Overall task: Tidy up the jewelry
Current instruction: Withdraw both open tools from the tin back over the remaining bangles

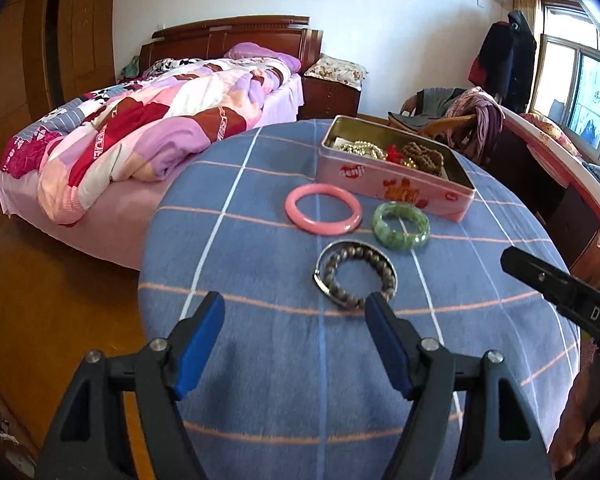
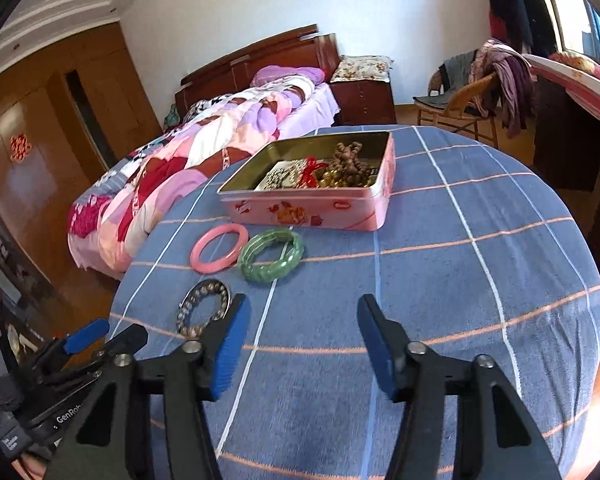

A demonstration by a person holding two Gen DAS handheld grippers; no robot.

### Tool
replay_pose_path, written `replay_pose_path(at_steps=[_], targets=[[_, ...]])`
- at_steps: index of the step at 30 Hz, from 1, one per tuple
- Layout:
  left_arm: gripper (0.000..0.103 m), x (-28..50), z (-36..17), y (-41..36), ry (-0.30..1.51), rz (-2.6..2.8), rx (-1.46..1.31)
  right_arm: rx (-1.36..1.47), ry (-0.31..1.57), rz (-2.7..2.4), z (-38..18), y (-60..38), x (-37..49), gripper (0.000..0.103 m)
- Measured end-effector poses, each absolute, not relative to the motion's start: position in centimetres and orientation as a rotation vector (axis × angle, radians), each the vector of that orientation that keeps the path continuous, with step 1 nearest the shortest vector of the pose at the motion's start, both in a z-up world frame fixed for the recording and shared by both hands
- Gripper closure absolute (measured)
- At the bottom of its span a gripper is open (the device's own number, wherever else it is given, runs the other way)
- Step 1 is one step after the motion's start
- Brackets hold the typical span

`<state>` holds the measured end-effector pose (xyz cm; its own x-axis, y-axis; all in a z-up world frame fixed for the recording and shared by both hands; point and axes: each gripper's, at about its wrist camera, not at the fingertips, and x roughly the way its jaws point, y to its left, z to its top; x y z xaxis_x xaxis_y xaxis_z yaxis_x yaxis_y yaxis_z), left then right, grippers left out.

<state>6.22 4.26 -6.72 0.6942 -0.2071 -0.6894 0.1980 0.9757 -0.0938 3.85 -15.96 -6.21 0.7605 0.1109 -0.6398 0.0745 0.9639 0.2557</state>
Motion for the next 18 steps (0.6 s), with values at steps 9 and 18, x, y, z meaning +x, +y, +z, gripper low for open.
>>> replay_pose_path(at_steps=[9, 18], targets=[[0.028, 5.6, -7.9, 5.2, 0.798, -0.230, -0.043, 0.277, 0.740, 0.058, -7.2, -14.9, 3.8, 0.049], [0.029, 5.4, -7.4, 7.0, 0.765, -0.161, -0.035, 0.218, 0.783, 0.244, -7.7, -9.5, 6.5, 0.059]])
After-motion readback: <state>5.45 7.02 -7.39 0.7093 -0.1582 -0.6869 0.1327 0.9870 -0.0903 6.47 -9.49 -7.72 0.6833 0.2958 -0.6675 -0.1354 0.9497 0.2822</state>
